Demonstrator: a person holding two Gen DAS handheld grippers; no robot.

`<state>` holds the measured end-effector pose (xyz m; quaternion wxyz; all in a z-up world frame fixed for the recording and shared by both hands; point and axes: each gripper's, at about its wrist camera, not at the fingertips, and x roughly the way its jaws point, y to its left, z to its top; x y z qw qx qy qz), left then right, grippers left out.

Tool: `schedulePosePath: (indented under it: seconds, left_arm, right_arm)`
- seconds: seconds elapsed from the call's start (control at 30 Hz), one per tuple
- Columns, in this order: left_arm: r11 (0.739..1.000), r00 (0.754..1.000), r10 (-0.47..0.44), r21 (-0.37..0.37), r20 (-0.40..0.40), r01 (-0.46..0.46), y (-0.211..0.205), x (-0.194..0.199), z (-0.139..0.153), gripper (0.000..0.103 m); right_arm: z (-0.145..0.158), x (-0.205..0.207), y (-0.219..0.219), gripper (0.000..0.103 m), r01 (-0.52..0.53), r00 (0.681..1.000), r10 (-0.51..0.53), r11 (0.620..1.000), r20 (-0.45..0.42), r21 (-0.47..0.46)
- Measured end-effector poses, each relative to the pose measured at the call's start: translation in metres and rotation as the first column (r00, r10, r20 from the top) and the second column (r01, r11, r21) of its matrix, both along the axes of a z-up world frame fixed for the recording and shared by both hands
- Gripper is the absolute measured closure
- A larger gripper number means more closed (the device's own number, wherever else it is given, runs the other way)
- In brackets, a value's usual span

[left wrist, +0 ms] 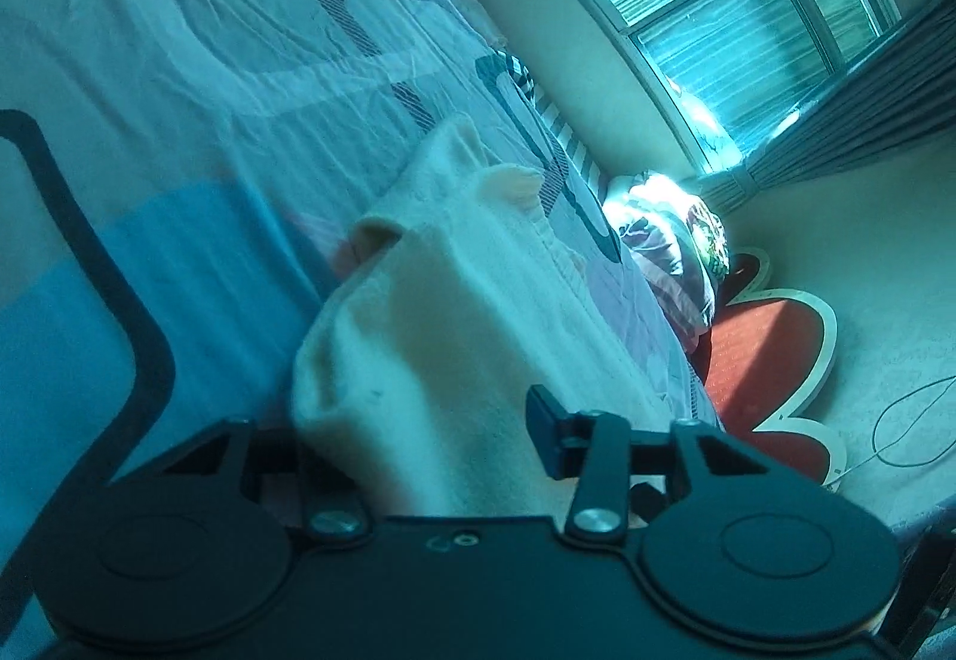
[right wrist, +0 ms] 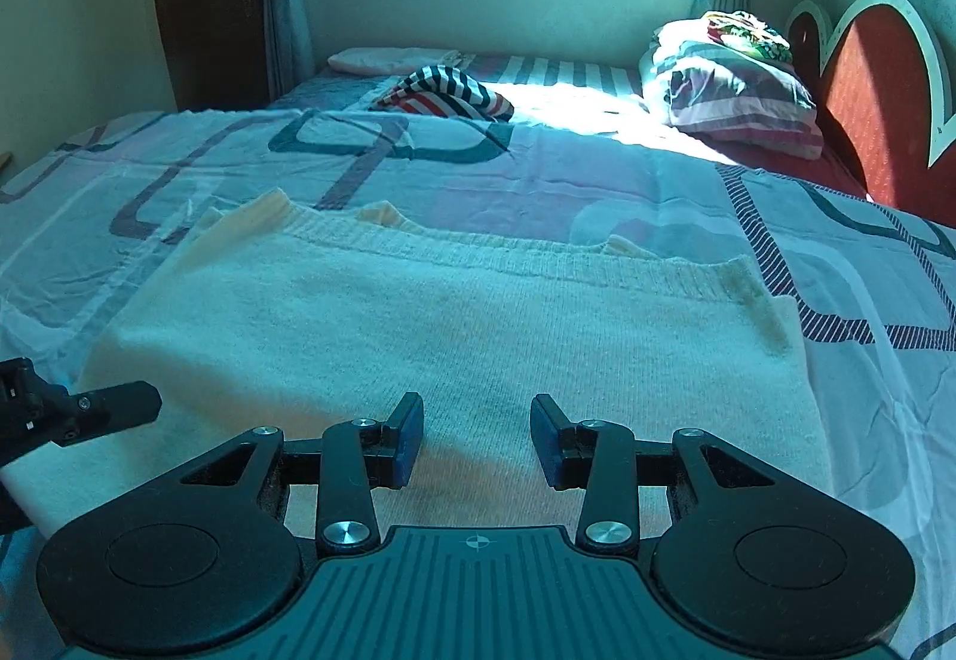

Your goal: Fold small clothes

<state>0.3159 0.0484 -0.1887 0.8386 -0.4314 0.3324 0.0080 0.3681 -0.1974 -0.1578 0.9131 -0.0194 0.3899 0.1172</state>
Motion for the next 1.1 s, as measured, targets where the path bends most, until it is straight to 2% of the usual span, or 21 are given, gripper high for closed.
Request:
schedulePosePath:
  seconds: [0.03, 0.07, 0.17, 0.3, 0.43, 0.6, 0.73, 0.87, 0.93, 1.1]
  left_arm:
    - [1.0, 1.0, 0.0, 0.0, -0.005, 0.0, 0.001, 0.002, -0.002, 0.081]
    - [1.0, 1.0, 0.005, -0.007, -0.009, -0.005, 0.003, 0.002, -0.004, 0.086]
    - [1.0, 1.0, 0.01, -0.017, -0.018, -0.011, 0.008, 0.0, -0.006, 0.093]
    - [0.999, 1.0, -0.001, 0.032, 0.002, 0.001, 0.003, -0.001, 0.01, 0.097]
    - [0.989, 0.995, -0.071, 0.131, 0.069, 0.062, -0.013, 0.001, 0.038, 0.097]
    - [0.969, 0.98, -0.158, 0.209, 0.12, 0.13, -0.037, 0.007, 0.065, 0.097]
    - [0.933, 0.948, -0.278, 0.279, 0.155, 0.228, -0.071, 0.015, 0.085, 0.097]
    - [0.874, 0.891, -0.421, 0.34, 0.169, 0.348, -0.119, 0.022, 0.098, 0.097]
    - [0.846, 0.867, -0.474, 0.354, 0.155, 0.4, -0.142, 0.024, 0.094, 0.097]
    - [0.773, 0.81, -0.582, 0.362, 0.078, 0.521, -0.192, 0.023, 0.065, 0.097]
  right_arm:
    - [-0.004, -0.001, -0.001, 0.064, 0.0, 1.0, 0.0, 1.0, 0.008, -0.003]
    - [-0.007, -0.002, -0.001, 0.064, 0.0, 1.0, 0.0, 1.0, 0.017, -0.007]
    - [-0.007, -0.001, 0.002, 0.064, -0.01, 1.0, 0.011, 0.999, 0.022, -0.032]
    - [-0.013, -0.003, 0.003, 0.064, -0.03, 0.999, 0.032, 0.998, 0.043, -0.047]
    - [-0.013, -0.003, 0.002, 0.063, -0.026, 0.999, 0.028, 0.999, 0.045, -0.038]
    - [-0.014, -0.005, -0.001, 0.063, -0.021, 0.998, 0.022, 1.0, 0.051, -0.016]
    - [-0.008, -0.003, -0.01, 0.063, -0.018, 0.999, 0.016, 0.999, 0.03, 0.037]
    - [0.004, -0.009, -0.04, 0.063, 0.052, 0.998, -0.055, 0.994, 0.031, 0.099]
    - [0.008, -0.014, -0.059, 0.063, 0.087, 0.995, -0.09, 0.992, 0.03, 0.094]
    - [0.011, -0.029, -0.117, 0.063, 0.195, 0.981, -0.196, 0.978, 0.005, 0.071]
